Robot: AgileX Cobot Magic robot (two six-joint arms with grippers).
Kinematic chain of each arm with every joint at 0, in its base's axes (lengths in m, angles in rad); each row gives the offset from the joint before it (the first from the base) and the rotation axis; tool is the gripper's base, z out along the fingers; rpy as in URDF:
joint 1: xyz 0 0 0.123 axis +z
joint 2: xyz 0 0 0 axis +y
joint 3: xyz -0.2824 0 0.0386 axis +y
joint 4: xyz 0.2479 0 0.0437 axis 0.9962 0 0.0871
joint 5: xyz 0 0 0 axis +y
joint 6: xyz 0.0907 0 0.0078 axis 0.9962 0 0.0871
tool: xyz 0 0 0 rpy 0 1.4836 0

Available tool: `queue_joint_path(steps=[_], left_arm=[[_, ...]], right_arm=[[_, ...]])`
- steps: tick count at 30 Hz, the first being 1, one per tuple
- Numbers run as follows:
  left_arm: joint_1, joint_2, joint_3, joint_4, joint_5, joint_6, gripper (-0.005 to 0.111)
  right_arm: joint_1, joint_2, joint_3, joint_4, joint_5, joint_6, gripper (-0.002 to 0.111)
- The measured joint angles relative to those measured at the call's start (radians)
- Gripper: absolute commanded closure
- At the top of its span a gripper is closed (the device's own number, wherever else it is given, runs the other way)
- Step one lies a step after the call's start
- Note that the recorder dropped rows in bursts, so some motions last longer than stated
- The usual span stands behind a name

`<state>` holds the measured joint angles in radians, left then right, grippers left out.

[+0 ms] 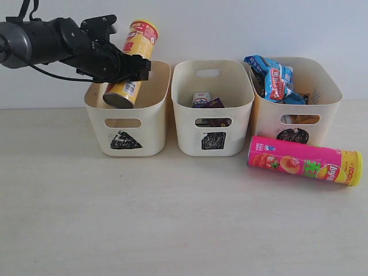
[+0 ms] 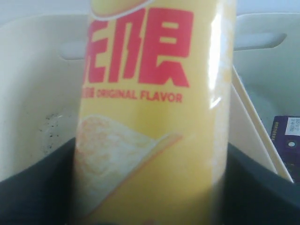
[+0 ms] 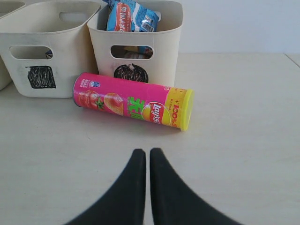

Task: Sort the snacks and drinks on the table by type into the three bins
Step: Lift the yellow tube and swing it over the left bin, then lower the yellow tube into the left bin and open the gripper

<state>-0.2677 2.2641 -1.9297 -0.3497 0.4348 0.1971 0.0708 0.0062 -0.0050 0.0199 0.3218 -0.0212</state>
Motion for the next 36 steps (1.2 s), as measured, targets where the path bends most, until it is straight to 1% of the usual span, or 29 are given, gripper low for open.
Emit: queue_joint_path(steps=[1,3,9,11,12,14,18,23,25,27,29,33,36], left_arm=[[0.000,0.002,0.000,-0.002,0.000,-0.002,0.046],[0.000,0.012,0.000,-0.002,0.004,-0.004,0.045],[0.000,0.028,0.000,-0.002,0.006,-0.006,0.044],[0.000,0.028,0.000,-0.002,0.006,-0.006,0.039],[0.000,0.028,0.000,-0.002,0.006,-0.006,0.032],[0.000,0.028,0.000,-0.002,0.006,-0.006,0.026],[0.000,0.028,0.000,-0.006,0.006,-0.006,0.025],[0.000,0.028,0.000,-0.006,0.006,-0.006,0.027],[0.000,0.028,0.000,-0.006,0.006,-0.006,0.032],[0.000,0.024,0.000,-0.006,0.011,-0.006,0.044],[0.000,0.010,0.000,-0.006,0.030,0.001,0.062],[0.000,-0.057,0.000,-0.006,0.103,0.047,0.103],[0.000,-0.110,0.000,-0.006,0.182,0.102,0.103]], right_arm=[[0.000,0.000,0.000,0.000,0.000,0.000,0.108],[0.000,0.000,0.000,0.000,0.000,0.000,0.108],[0.000,0.000,0.000,0.000,0.000,0.000,0.108],[0.000,0.000,0.000,0.000,0.000,0.000,0.108],[0.000,0.000,0.000,0.000,0.000,0.000,0.108],[0.000,0.000,0.000,0.000,0.000,0.000,0.108],[0.000,0.000,0.000,0.000,0.000,0.000,0.108],[0.000,0.000,0.000,0.000,0.000,0.000,0.108],[0.000,0.000,0.000,0.000,0.000,0.000,0.108],[0.000,0.000,0.000,0.000,0.000,0.000,0.108],[0.000,0.000,0.000,0.000,0.000,0.000,0.108],[0.000,0.000,0.000,0.000,0.000,0.000,0.108],[0.000,0.000,0.000,-0.002,0.000,0.000,0.108]])
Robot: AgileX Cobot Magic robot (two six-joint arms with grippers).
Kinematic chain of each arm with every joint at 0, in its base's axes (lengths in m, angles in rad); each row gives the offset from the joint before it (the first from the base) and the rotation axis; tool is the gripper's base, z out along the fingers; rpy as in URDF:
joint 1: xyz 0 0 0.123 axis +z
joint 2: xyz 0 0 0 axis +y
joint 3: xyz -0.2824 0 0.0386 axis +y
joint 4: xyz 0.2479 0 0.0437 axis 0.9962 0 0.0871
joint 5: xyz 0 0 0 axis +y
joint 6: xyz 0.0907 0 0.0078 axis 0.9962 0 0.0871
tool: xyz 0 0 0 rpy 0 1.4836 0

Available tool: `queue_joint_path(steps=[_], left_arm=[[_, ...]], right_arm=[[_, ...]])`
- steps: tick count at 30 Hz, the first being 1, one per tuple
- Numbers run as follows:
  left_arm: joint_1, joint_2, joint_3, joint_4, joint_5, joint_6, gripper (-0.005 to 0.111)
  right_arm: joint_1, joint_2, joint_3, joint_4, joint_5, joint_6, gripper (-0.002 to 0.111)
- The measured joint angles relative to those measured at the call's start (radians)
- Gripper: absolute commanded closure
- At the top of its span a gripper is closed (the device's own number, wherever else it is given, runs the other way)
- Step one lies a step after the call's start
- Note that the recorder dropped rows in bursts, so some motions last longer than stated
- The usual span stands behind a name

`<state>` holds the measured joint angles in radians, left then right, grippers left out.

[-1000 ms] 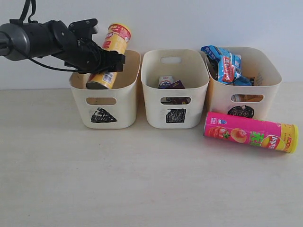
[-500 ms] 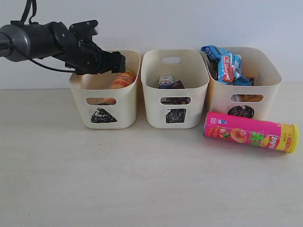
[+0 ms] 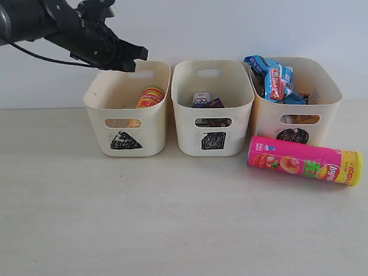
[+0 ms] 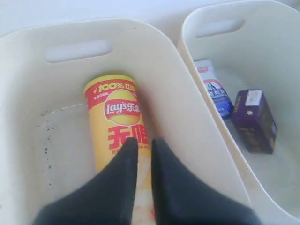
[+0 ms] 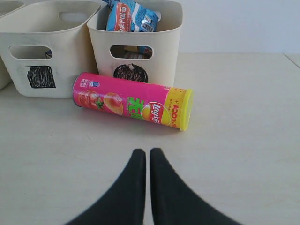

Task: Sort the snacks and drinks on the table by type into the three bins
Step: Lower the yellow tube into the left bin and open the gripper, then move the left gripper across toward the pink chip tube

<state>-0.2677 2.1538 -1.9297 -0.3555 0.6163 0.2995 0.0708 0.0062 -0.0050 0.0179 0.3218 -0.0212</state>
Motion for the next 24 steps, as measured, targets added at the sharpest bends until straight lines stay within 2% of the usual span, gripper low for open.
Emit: queue_joint_path(steps=[10,17,24], left_arm=[[0.000,-0.127,0.030,0.002,0.302,0.151,0.103],[0.000,-0.253,0.206,0.013,0.300,0.204,0.103],[-0.015,-0.390,0.378,-0.003,0.296,0.391,0.103]], right_arm=[[0.000,0.000,0.000,0.000,0.000,0.000,0.108],[0.000,0.000,0.000,0.000,0.000,0.000,0.108],[0.000,0.000,0.000,0.000,0.000,0.000,0.108]])
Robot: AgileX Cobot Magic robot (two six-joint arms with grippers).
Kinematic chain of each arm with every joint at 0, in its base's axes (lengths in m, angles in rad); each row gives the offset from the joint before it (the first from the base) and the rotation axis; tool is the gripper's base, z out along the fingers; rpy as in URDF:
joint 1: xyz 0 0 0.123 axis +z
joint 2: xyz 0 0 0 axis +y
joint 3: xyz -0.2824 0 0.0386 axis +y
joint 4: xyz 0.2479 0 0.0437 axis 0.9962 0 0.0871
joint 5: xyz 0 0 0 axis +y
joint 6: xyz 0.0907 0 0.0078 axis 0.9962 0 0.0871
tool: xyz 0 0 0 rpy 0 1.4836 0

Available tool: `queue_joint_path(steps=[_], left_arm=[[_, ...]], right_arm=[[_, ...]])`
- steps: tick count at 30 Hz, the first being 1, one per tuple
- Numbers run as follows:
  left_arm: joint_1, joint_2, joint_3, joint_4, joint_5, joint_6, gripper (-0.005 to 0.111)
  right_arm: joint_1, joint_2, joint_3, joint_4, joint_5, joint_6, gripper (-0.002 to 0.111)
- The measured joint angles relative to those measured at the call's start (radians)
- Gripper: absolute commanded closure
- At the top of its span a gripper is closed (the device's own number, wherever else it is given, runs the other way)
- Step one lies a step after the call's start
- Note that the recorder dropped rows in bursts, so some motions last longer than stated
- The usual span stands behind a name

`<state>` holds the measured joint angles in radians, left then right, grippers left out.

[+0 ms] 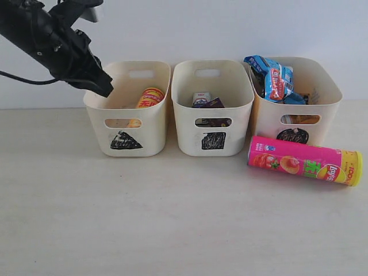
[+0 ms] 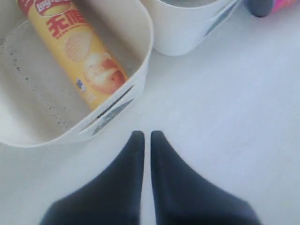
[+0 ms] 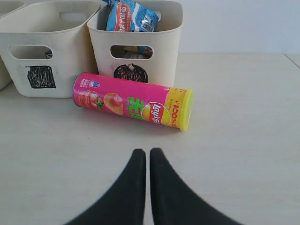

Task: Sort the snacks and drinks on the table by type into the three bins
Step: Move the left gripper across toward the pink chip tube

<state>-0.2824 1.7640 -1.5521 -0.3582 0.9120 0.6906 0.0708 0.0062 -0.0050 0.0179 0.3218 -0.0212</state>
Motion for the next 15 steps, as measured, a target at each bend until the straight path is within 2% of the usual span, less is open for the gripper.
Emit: queue_joint_path(steps=[8,15], left_arm=[[-0.089,-0.114,0.102,-0.148,0.028,0.301,0.103],[-0.190,-0.122,0.122,-0.168,0.052,0.393,0.103]], right_arm=[[0.000,0.000,0.000,0.000,0.000,0.000,0.108],[0.000,0.000,0.000,0.000,0.000,0.000,0.108]])
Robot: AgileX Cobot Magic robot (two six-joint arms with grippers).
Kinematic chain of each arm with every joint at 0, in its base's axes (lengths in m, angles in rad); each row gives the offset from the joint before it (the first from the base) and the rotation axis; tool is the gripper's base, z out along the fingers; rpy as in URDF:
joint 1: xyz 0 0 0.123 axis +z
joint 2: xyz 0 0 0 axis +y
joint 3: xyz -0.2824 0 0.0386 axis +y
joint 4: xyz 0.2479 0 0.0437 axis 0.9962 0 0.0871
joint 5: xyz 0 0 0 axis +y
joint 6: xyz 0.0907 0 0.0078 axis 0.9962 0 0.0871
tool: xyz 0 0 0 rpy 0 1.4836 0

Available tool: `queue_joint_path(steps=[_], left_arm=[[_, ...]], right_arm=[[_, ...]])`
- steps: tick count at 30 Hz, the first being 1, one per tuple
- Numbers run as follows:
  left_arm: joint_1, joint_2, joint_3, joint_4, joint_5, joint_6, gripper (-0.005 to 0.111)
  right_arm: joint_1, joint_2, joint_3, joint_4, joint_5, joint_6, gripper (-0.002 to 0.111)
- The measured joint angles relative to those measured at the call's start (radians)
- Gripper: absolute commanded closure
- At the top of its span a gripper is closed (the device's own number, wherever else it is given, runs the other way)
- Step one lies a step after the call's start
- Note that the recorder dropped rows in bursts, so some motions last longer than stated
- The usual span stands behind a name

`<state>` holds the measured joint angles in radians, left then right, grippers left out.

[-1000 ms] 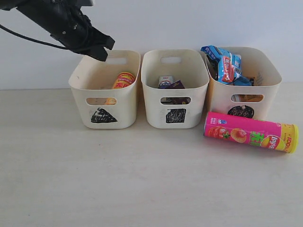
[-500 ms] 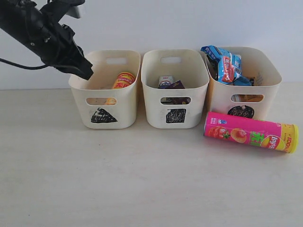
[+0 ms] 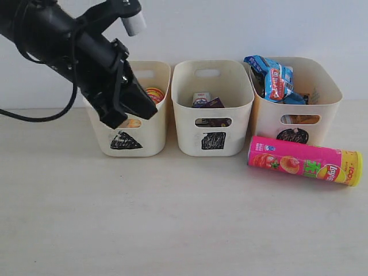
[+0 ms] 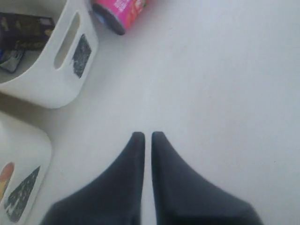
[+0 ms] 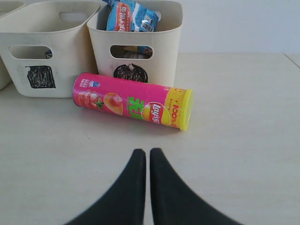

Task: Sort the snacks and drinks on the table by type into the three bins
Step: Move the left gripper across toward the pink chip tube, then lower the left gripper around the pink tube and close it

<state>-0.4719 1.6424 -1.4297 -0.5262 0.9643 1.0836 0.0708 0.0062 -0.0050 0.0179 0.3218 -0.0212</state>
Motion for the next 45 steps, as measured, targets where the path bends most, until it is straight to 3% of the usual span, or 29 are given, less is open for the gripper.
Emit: queue_joint_path(steps=[9,11,17,19,31,35,39,40,45], left_arm=[[-0.225,0.033,-0.002,-0.080,-0.127,0.092,0.100],[-0.272,0.066,-0.013,-0.080,-0.178,0.125,0.089],[-0.357,0.187,-0.078,-0.080,-0.291,0.166,0.035],[-0.373,0.236,-0.116,-0.080,-0.338,0.157,0.031],[-0.383,0.505,-0.338,-0.078,-0.374,0.149,0.035],[-0.383,0.583,-0.420,-0.078,-0.410,0.149,0.062],[-0.384,0.650,-0.475,-0.076,-0.504,0.149,0.098],[-0.384,0.664,-0.486,-0.076,-0.534,0.147,0.103],[-0.384,0.715,-0.520,-0.078,-0.665,0.093,0.103]], right_arm=[[0.000,0.000,0.000,0.000,0.000,0.000,0.108],[0.000,0.000,0.000,0.000,0.000,0.000,0.108],[0.000,0.000,0.000,0.000,0.000,0.000,0.108],[0.000,0.000,0.000,0.000,0.000,0.000,0.108],[0.000,0.000,0.000,0.000,0.000,0.000,0.108],[0.000,0.000,0.000,0.000,0.000,0.000,0.108],[0.000,0.000,0.000,0.000,0.000,0.000,0.108],[0.000,0.000,0.000,0.000,0.000,0.000,0.108],[0.000,0.000,0.000,0.000,0.000,0.000,0.108]])
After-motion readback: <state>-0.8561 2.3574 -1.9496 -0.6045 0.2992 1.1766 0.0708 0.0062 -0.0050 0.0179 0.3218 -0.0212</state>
